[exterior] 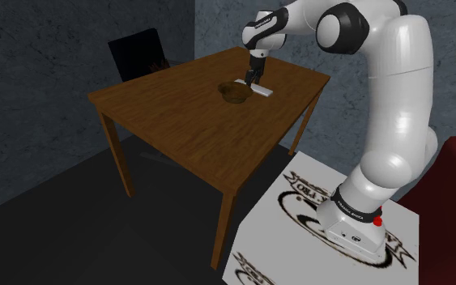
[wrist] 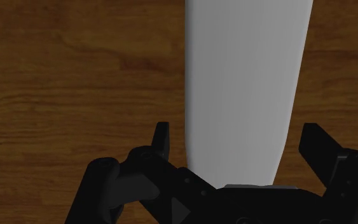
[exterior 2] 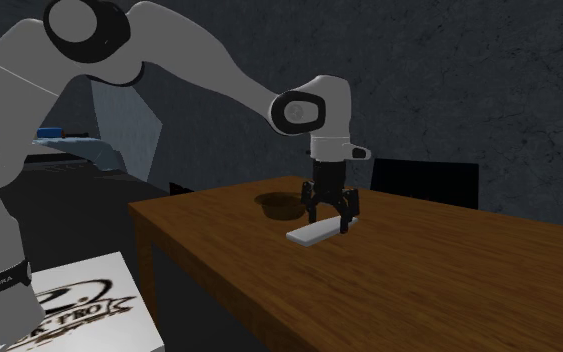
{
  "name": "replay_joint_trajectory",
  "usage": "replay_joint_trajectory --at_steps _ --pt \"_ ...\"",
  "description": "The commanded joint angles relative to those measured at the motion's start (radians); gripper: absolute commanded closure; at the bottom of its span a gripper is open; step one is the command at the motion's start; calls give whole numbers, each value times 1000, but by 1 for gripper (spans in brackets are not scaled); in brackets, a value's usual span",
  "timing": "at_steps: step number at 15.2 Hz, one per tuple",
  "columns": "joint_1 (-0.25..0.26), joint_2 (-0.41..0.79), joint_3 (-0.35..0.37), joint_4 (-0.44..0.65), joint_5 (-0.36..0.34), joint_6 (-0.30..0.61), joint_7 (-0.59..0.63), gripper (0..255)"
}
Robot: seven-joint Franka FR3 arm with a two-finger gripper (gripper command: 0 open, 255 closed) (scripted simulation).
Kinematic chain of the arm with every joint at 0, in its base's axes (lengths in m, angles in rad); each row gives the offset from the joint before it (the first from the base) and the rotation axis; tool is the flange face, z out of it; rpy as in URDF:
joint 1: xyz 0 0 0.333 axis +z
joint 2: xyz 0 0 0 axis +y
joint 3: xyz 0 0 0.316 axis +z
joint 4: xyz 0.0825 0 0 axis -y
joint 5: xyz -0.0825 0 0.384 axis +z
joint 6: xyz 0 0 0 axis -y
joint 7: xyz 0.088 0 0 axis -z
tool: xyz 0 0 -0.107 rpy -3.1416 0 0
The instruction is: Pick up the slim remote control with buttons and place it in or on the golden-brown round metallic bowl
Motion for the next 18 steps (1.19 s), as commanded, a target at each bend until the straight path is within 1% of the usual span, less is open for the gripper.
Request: replay_joint_trajectory --at_steps 1,2,3,12,18 --pt "0 0 0 0 0 0 0 0" --pt "0 0 0 0 0 0 0 0" --pt "0 0 0 0 0 0 0 255" --pt "0 0 0 0 0 0 0 255" --pt "2 -32 -7 33 -11 -64 7 255"
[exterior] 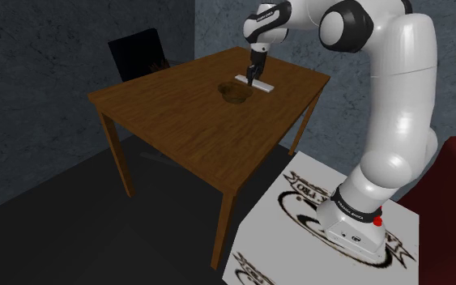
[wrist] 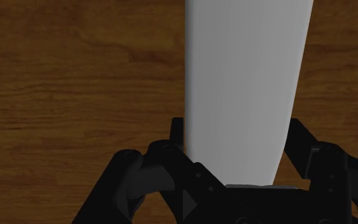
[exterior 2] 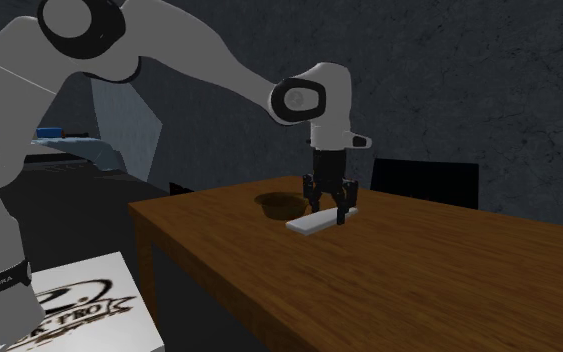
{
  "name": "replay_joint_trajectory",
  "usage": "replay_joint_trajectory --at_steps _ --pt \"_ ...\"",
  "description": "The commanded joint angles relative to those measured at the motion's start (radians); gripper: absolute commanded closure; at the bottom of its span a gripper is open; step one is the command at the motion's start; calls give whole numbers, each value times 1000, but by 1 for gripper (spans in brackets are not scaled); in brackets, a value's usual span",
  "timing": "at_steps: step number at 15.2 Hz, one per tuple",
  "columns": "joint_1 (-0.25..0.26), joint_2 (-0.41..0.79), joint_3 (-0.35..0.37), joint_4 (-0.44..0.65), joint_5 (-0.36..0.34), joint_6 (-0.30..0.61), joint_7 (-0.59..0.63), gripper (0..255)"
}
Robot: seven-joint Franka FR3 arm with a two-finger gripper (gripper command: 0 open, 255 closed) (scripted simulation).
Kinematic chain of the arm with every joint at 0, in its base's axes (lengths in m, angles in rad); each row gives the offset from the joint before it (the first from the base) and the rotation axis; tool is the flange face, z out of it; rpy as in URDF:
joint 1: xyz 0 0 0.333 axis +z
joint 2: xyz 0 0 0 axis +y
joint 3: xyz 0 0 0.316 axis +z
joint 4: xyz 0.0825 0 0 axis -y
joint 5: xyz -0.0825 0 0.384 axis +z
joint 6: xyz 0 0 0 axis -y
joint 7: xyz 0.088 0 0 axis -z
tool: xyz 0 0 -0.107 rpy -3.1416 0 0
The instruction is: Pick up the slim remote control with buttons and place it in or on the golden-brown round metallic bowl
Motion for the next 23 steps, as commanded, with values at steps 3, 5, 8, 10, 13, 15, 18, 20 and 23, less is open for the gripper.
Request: replay_joint_trajectory --at_steps 3,5,8,10,13,15,18,20,23 --pt "0 -19 -4 29 -7 -47 4 255" --pt "1 -27 -6 44 -10 -69 6 255" --pt "0 -37 -8 68 -14 -104 8 255" --pt "0 -43 -9 86 -16 -128 10 255" --pt "-1 -51 -11 116 -20 -164 12 255" --pt "-2 -55 -12 137 -21 -189 14 255" --pt "17 -81 -11 124 -30 -201 34 255" --pt "56 -124 -5 61 -44 -179 74 255" --pt "110 -181 7 -19 -65 -153 138 255"
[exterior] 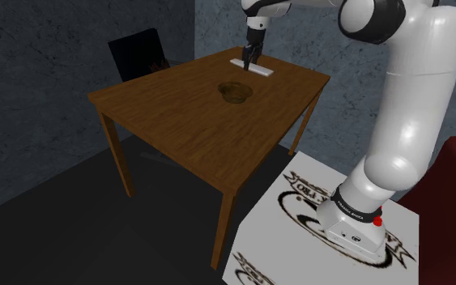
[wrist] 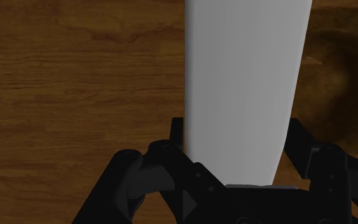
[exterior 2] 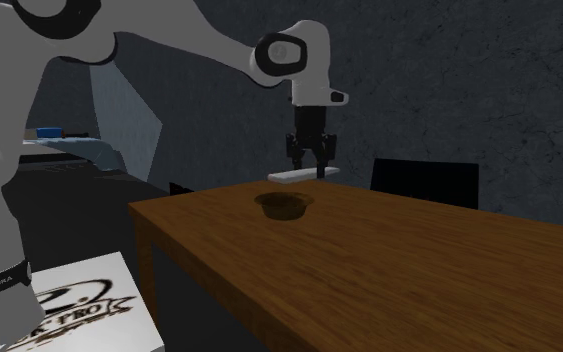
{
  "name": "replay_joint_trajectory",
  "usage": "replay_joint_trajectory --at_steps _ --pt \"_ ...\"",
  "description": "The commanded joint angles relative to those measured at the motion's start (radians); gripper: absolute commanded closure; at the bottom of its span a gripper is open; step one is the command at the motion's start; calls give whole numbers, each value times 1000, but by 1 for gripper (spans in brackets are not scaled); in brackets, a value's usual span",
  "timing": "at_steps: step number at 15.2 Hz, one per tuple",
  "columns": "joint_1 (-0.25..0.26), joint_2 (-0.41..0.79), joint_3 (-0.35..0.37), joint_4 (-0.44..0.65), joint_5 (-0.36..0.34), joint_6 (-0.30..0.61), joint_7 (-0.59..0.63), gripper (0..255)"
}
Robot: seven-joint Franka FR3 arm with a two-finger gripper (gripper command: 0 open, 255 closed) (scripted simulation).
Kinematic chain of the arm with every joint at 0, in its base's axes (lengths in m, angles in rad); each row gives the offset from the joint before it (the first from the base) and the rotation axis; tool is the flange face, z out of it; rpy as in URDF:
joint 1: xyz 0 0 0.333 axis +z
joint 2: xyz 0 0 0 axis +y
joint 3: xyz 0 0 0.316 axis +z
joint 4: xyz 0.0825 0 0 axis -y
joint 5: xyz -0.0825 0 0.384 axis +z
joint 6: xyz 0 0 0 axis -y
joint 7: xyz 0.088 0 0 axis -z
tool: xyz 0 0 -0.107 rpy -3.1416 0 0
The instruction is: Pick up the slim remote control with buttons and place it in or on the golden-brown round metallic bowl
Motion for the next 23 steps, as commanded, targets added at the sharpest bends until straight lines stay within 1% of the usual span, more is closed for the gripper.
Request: replay_joint_trajectory --at_steps 1,6,7,20,23 --pt "36 -31 10 -45 -12 16 46 255" --pt "118 -100 40 -137 -40 43 157 255" --pt "121 -103 42 -141 -41 44 163 255" --pt "119 -49 48 -253 -22 209 152 255" --pt "119 -49 48 -253 -23 209 152 255"
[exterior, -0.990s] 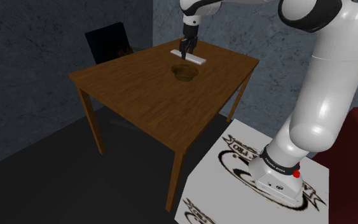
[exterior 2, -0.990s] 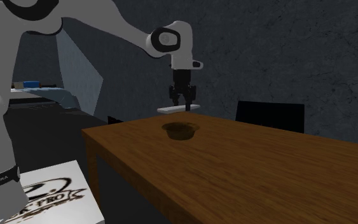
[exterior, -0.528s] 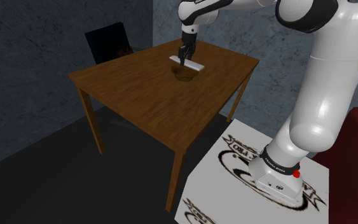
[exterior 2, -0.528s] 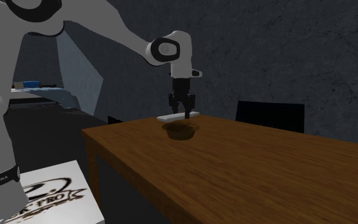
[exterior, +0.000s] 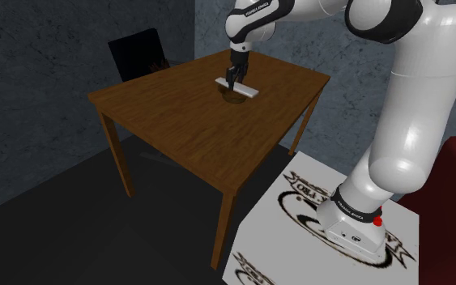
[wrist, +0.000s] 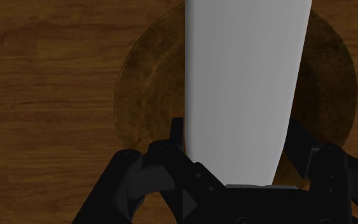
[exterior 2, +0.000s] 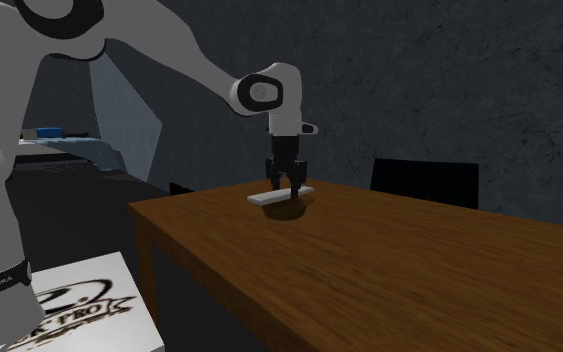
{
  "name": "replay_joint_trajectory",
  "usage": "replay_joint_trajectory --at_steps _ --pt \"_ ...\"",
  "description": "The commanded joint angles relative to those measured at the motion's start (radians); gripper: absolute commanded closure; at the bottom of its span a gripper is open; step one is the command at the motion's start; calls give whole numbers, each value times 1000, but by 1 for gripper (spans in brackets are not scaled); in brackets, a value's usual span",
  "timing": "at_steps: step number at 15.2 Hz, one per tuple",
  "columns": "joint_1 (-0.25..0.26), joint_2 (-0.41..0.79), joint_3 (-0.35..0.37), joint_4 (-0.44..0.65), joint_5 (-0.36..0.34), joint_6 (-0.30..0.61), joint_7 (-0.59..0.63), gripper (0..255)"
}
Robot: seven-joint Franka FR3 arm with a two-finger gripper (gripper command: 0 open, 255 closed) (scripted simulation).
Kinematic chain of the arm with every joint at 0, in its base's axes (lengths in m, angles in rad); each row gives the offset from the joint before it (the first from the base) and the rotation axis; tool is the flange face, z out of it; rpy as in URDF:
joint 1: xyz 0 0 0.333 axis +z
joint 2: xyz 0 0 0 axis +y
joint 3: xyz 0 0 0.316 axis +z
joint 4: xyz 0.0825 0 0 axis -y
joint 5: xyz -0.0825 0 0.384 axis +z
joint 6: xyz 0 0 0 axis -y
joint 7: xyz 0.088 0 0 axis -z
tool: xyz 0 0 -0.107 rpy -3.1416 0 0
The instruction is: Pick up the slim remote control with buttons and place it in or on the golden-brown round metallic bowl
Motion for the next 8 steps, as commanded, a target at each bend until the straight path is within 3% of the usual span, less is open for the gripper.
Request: replay_joint_trajectory --at_steps 1,5,6,8 --pt "0 0 0 -2 0 3 0 255" --pt "0 0 0 -2 0 3 0 255" --pt "0 0 0 -2 0 3 0 0" --pt "0 0 0 -2 0 3 0 0"
